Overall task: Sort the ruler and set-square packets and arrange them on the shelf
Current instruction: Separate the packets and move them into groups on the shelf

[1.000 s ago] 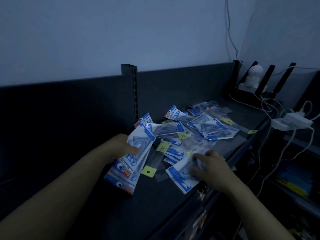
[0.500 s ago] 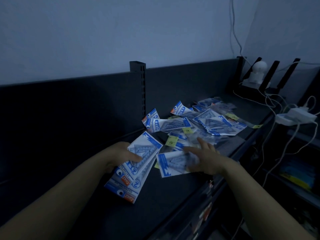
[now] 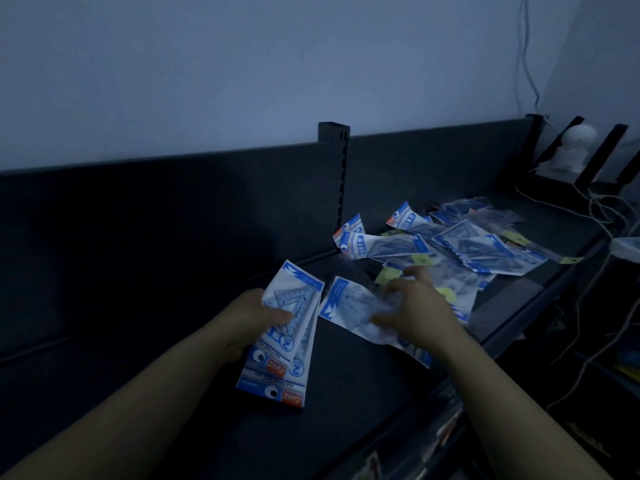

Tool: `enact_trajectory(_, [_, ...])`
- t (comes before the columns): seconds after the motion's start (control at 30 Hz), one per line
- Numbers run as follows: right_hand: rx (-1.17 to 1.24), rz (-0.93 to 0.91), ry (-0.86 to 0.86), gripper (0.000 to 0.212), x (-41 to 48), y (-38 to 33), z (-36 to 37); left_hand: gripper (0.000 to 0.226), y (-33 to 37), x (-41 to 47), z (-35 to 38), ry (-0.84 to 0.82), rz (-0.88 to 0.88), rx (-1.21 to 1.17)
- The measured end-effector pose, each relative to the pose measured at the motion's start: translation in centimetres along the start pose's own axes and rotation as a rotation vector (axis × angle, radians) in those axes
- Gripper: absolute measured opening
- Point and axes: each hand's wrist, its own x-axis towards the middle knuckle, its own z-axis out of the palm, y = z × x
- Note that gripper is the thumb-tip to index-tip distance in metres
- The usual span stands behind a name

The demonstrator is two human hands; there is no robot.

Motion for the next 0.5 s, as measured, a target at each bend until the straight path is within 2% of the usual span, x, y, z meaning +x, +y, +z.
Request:
enact_trajectory(0.23, [-0.067,-0.182,-0.102,0.034,-1.0,-6.1,3.3,0.013,-2.3,-3.8,-4.3,0.135,0.005,-0.016])
enact_trajectory(0.37, [-0.029,-0.304,-0.235,0.028,-1.9,-10.0,4.7,0.013,-3.7,-6.5,-7.5,0.212,0.0,-0.001])
enact_trajectory(0.5, [-0.102,-0.39,-0.27,0.045,-2.6,-11.8,5.6,0.017,-5.3,-8.8,-10.4,0.282,-0.041,0.02])
